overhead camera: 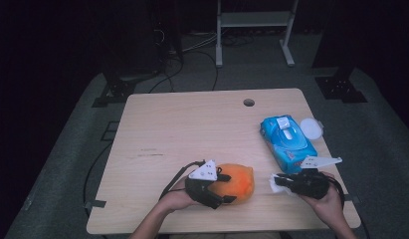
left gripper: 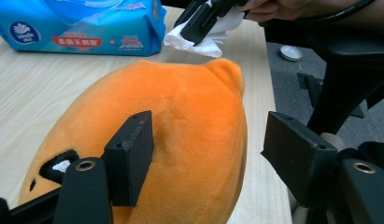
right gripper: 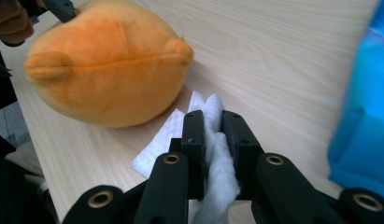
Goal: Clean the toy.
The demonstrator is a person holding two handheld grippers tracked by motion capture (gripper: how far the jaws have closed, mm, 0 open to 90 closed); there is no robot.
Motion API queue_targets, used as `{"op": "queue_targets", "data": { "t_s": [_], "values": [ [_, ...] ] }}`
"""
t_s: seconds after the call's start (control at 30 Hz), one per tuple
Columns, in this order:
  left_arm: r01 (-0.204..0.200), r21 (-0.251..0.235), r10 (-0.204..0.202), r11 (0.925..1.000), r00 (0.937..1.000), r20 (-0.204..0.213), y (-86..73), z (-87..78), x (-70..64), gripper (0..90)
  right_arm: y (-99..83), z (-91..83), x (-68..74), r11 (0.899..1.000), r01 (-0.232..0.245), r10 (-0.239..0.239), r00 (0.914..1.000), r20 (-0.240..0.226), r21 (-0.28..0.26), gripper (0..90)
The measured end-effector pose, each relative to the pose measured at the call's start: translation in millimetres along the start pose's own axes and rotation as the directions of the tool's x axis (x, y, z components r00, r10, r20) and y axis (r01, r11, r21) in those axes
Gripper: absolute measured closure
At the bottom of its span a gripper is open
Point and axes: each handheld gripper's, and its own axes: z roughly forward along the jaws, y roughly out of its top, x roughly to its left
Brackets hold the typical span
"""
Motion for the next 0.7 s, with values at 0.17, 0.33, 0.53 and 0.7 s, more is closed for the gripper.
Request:
{"op": "queue_targets", "data": {
  "t_s": [0.17,0.33,0.53,0.7],
  "values": [
    [-0.006,0.002,0.006,1.0,0.9995,0.032,-0.9,3.2,-2.7,33.5,7.1,-1.1,5.7,0.997,-0.024,0.02,0.9975,-0.068,-0.068,78.9],
    [-0.031,0.019,0.029,0.9994,0.9979,0.057,-0.5,7.4,-7.8,33.5,30.5,12.5,41.2,0.991,0.053,-0.072,0.985,-0.157,-0.121,78.8],
    [-0.028,0.027,0.026,0.9992,0.9962,0.083,-2.6,5.8,-8.1,35.0,36.8,35.9,66.8,0.982,0.176,-0.185,0.9712,-0.15,-0.07,78.3],
    [-0.023,0.025,0.02,0.9994,0.9952,0.096,-3.6,6.5,-8.6,35.2,25.2,26.8,59.7,0.982,0.185,-0.188,0.9745,-0.123,-0.036,78.0]
  ]
}}
